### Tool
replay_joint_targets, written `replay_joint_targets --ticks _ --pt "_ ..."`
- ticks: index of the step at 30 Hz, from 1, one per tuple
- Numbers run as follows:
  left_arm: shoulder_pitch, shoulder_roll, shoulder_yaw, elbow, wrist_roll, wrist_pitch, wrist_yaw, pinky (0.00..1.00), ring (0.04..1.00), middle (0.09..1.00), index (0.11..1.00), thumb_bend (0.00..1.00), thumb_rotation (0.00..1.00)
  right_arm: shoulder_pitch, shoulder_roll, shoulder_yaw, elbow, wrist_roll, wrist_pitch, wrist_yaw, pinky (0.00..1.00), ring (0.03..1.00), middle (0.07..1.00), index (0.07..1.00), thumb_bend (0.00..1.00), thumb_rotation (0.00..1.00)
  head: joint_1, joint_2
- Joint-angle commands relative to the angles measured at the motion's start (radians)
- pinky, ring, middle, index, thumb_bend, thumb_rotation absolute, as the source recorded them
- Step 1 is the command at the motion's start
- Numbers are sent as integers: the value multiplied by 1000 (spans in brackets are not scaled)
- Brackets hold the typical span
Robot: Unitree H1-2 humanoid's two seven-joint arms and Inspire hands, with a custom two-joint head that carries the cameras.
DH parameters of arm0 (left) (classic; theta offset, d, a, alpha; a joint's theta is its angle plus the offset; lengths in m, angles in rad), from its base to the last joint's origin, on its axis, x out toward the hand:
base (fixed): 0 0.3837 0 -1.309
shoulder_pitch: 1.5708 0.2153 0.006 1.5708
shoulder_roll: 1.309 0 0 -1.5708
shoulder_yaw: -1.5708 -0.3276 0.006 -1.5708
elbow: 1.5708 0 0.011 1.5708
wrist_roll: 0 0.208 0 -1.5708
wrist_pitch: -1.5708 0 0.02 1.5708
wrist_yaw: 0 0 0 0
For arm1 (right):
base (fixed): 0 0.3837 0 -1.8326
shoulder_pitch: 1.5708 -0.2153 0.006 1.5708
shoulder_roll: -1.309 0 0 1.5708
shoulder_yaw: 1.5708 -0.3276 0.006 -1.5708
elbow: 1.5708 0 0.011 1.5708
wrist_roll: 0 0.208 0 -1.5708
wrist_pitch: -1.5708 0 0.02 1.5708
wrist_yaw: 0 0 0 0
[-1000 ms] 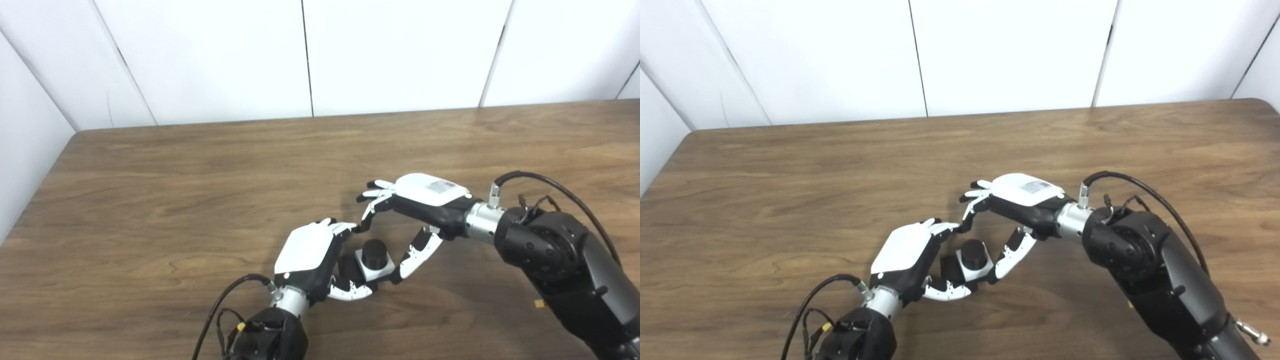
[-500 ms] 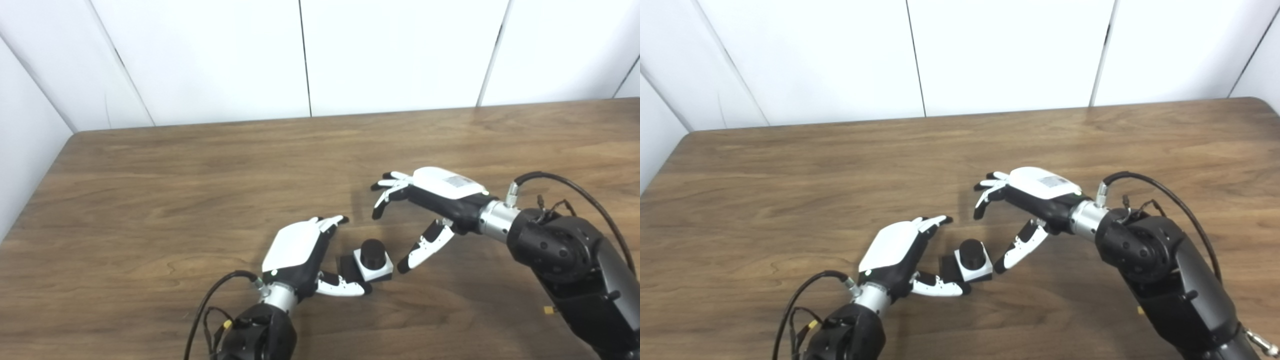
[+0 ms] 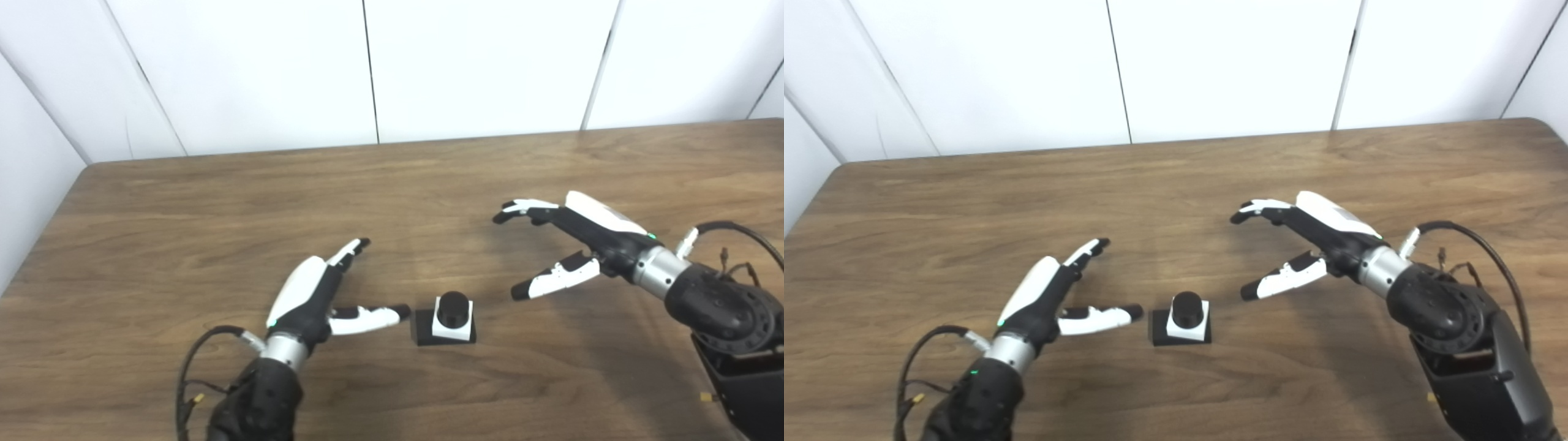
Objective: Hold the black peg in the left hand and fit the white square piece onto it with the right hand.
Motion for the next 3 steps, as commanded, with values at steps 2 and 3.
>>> replay_joint_targets --ticks 2,3 --pt "1 6 78 -10 -162 -41 67 833 940 979 981 840 856 25 83 -103 50 188 -36 -97 884 944 949 918 891 672 -4 -18" --pt "9 16 91 4 -188 -75 90 835 938 978 981 809 908 40 111 -124 70 226 -42 -119 898 950 952 920 862 702 -8 -33"
